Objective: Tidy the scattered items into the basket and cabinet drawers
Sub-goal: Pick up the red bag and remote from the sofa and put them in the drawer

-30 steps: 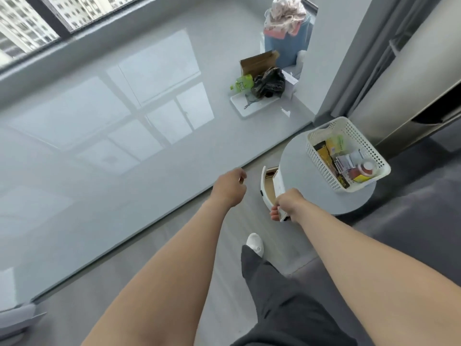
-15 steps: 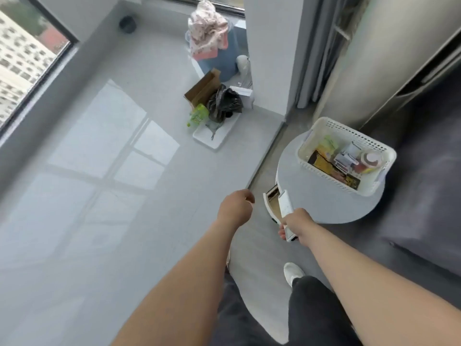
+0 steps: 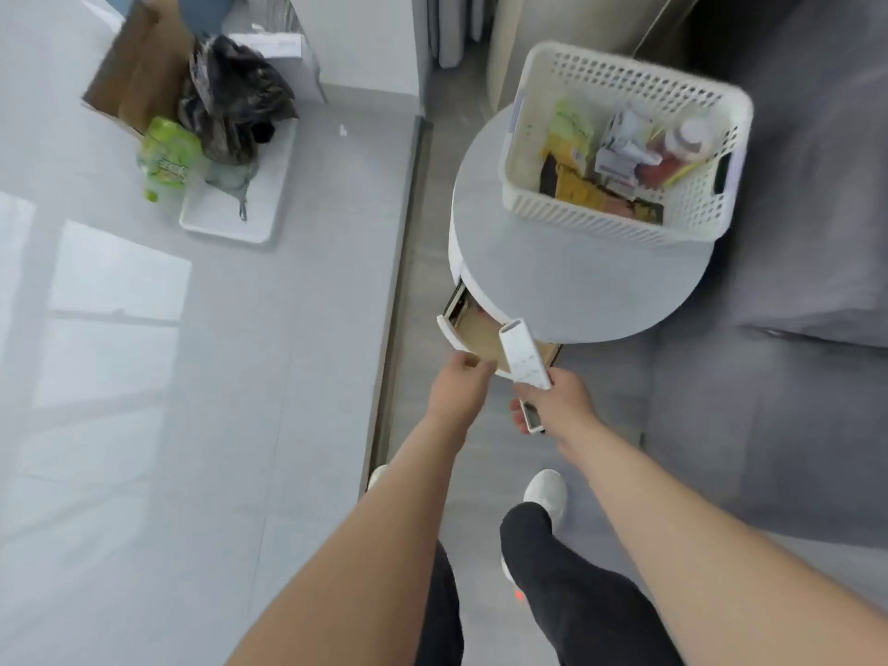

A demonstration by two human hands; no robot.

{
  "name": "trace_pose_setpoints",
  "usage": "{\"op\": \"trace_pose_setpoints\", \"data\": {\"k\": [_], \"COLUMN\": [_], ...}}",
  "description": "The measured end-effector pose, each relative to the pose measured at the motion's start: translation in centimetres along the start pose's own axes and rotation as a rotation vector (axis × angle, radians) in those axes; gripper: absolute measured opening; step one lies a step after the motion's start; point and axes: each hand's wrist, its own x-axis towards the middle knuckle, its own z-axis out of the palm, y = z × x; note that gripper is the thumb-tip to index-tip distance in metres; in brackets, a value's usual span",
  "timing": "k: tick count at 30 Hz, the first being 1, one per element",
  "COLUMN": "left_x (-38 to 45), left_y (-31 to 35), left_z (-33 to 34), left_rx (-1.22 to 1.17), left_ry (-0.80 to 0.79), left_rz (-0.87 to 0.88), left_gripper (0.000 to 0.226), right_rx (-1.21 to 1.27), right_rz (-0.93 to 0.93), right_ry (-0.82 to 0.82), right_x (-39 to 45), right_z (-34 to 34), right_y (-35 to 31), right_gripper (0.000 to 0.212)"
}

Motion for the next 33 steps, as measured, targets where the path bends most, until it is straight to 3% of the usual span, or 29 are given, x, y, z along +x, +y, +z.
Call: {"op": "trace_pose_setpoints", "data": {"k": [4,10,14,17,20,23,27,31,33], "left_x": [5.2,15.5,21.6,25.6,28.5,29.1,29.3,31.1,31.8], "left_y": [-6.0,-9.8,-9.6,-8.5,-7.4,-7.5,-9.2,-11.3,-11.3], "left_z": [2.7,5.3,6.9,7.9,9.9,11.9,12.9,13.2,13.4], "left_rx": [-0.206,-0.108,0.099,0.299,0.301,0.206,0.163,0.134,0.144], "left_ry": [-0.024,0.037,-0.105,-0.113,-0.119,-0.152,-0.102,-0.040,-0.024], "left_rz": [-0.186,-0.065,-0.139,-0.051,0.034,-0.003,-0.062,0.041,0.097], "left_gripper": [0.026,0.022,0.042,0.035,0.025,0.025,0.028,0.033,0.028], "right_rx": [-0.022,-0.087,0.083,0.257,0.316,0.295,0.076,-0.479,-0.643], "right_rz": [0.034,0.013,0.028,0.150,0.169,0.156,0.130,-0.257,-0.333], "right_ry": [-0.005,-0.037,-0.160,-0.243,-0.304,-0.286,-0.130,0.228,0.239], "right_x": [7.3,16.0,22.3,26.1,29.6,30.3,28.7,30.7,31.8], "right_z": [1.4,2.5,2.6,2.1,1.4,1.3,1.8,2.7,3.0], "right_y": [5.4,12.0,12.8,12.2,10.8,10.4,12.2,13.6,13.9], "right_gripper": [0.041,0.029,0.020,0.014,0.007,0.010,0.010,0.060,0.067]}}
